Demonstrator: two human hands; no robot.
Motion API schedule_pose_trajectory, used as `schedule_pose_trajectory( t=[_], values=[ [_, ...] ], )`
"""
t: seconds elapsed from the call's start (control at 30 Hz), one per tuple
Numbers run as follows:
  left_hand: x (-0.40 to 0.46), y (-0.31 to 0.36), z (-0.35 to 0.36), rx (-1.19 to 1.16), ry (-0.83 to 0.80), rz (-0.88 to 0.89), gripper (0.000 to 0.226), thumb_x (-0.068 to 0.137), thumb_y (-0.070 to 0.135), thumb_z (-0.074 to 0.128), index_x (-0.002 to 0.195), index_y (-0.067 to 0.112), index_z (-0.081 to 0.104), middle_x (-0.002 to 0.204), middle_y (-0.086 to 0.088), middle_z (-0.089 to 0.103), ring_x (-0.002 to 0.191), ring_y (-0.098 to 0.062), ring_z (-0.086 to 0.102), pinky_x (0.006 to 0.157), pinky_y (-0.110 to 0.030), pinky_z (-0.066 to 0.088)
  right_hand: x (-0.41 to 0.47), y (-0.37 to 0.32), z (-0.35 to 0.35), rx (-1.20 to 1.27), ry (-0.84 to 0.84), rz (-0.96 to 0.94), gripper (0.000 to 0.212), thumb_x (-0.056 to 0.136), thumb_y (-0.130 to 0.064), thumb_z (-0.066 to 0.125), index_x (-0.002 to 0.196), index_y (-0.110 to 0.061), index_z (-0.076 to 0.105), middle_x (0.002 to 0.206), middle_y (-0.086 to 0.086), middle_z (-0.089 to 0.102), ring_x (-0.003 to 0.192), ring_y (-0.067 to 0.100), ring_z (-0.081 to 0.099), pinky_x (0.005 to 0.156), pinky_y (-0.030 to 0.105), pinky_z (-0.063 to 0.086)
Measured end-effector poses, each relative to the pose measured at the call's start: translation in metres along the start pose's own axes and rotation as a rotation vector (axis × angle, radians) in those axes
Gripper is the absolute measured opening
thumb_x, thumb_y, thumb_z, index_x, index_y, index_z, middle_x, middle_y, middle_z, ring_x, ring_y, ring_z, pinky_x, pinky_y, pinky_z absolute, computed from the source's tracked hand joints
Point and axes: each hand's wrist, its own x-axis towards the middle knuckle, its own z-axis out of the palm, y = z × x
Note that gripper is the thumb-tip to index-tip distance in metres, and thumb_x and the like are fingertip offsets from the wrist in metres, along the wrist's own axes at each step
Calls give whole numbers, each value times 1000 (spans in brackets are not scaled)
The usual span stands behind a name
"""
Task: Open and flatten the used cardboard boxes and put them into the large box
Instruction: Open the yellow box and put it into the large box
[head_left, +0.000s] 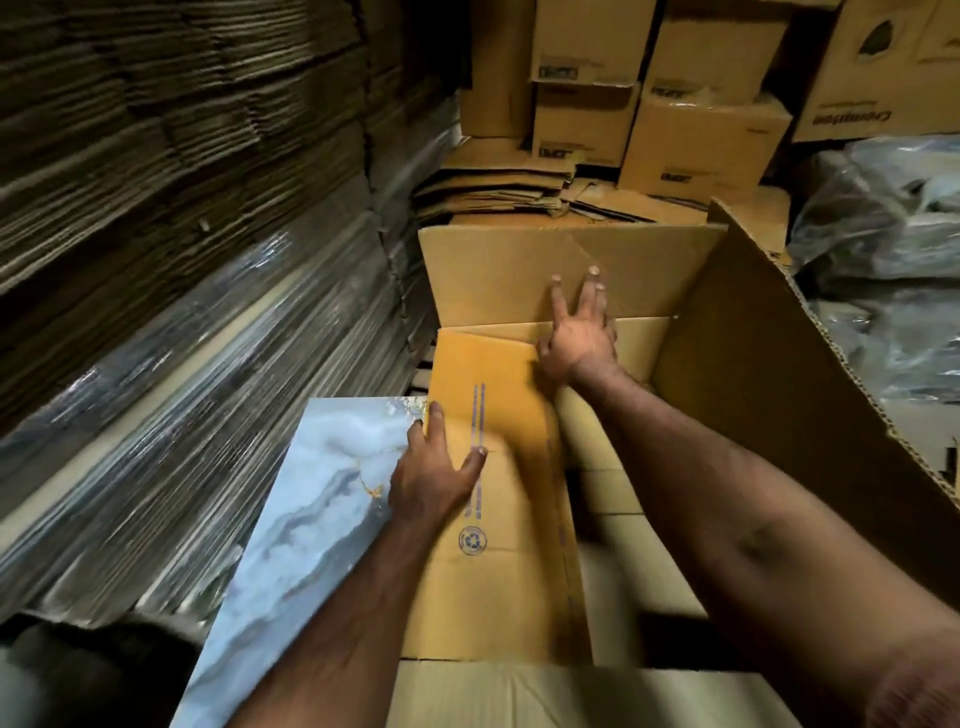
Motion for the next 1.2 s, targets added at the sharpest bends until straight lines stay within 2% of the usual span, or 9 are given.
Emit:
schedule_pose_trajectory(
  t=[0.13,0.3,0.37,0.5,0.67,0.8,0.97,1.03,1.2],
  values=[
    [2,-2,2,14,11,14,89,90,65,47,158,25,6,153,-9,28,128,-35,48,97,-43,45,47,14,-5,-110,-101,21,96,89,-50,59,158,-25,-4,165,12,-8,151,37,2,119,59,14],
    [4,0,2,22,-2,-26,88,91,63,49,158,29,2,152,-4,27,124,-33,51,93,-43,45,79,33,6,-47,-372,61,91,84,-56,62,155,-25,14,164,4,15,148,37,16,115,63,19],
    [5,1,3,35,-2,-29,89,90,63,49,158,29,2,150,-4,29,122,-33,52,92,-43,46,74,36,17,-116,-398,44,89,84,-62,59,154,-25,18,164,3,13,149,36,13,114,63,21],
    [7,4,2,59,-7,-34,88,91,62,49,158,28,2,147,-5,32,120,-32,53,90,-42,46,57,40,25,-172,-378,13,96,86,-73,47,158,-26,6,167,1,-1,152,33,1,117,61,16],
    [8,2,-4,40,-19,-42,85,92,59,49,158,26,5,145,-7,34,121,-35,52,92,-44,46,7,40,45,109,-244,42,81,94,-60,46,158,-20,14,167,3,2,153,25,5,121,53,17],
    [9,-2,-8,-27,-37,-55,83,93,57,49,158,26,9,149,-10,32,126,-34,48,96,-46,46,-72,32,73,350,-243,60,74,91,-63,42,149,-16,33,161,7,25,145,30,31,114,51,35],
    [-2,-3,-14,-168,90,24,62,92,48,53,145,18,42,157,-9,26,141,-27,31,105,-43,39,-153,28,77,583,-203,135,61,102,-50,36,142,-4,41,149,16,43,138,33,41,110,39,36],
    [-9,-1,-17,-246,142,50,56,89,47,52,136,15,53,153,-10,32,137,-28,35,106,-42,40,-174,27,71,685,-185,199,55,104,-48,35,131,-2,49,135,16,54,127,33,49,102,37,40],
    [-27,10,-20,-370,163,-37,46,97,47,44,118,12,65,138,-16,49,123,-36,48,100,-42,44,-203,30,49,843,-313,285,71,101,-62,16,142,-17,53,146,7,51,135,24,46,115,39,32]
  ],
)
